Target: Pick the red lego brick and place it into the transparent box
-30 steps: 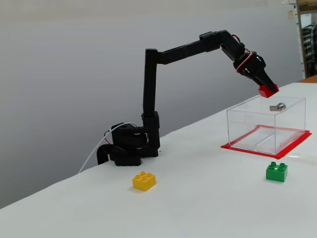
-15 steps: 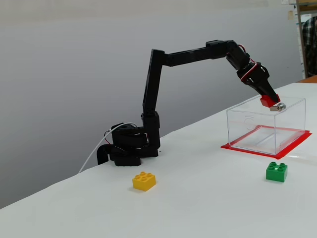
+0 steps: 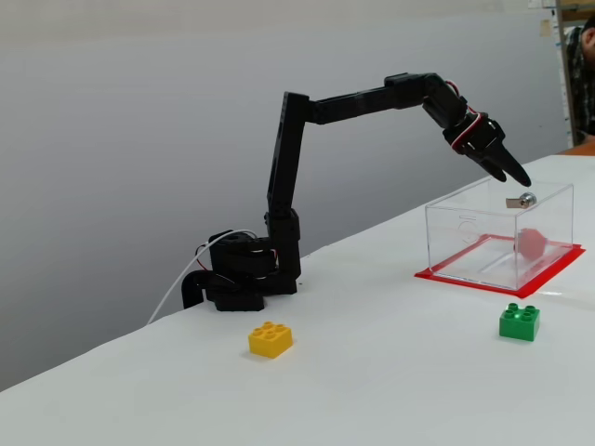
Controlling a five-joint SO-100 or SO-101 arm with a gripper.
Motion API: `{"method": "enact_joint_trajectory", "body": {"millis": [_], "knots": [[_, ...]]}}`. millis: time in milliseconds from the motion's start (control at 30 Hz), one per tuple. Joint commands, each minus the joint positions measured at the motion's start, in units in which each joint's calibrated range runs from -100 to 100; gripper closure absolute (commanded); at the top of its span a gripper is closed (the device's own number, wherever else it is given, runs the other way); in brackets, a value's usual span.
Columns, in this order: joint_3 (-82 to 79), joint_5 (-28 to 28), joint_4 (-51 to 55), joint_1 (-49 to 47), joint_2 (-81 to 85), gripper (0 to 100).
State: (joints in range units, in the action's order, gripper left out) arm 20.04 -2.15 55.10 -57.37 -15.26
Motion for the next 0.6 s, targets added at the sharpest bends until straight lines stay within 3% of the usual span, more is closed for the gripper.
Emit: {"method": "enact_joint_trajectory", "body": {"millis": [0, 267, 567], "knots": [[3.83, -0.25, 0.25, 0.63, 1.73, 71], [10.8, -0.15, 4.69, 1.07, 1.73, 97], [12.15, 0.22, 9.22, 5.58, 6.65, 98]]}}
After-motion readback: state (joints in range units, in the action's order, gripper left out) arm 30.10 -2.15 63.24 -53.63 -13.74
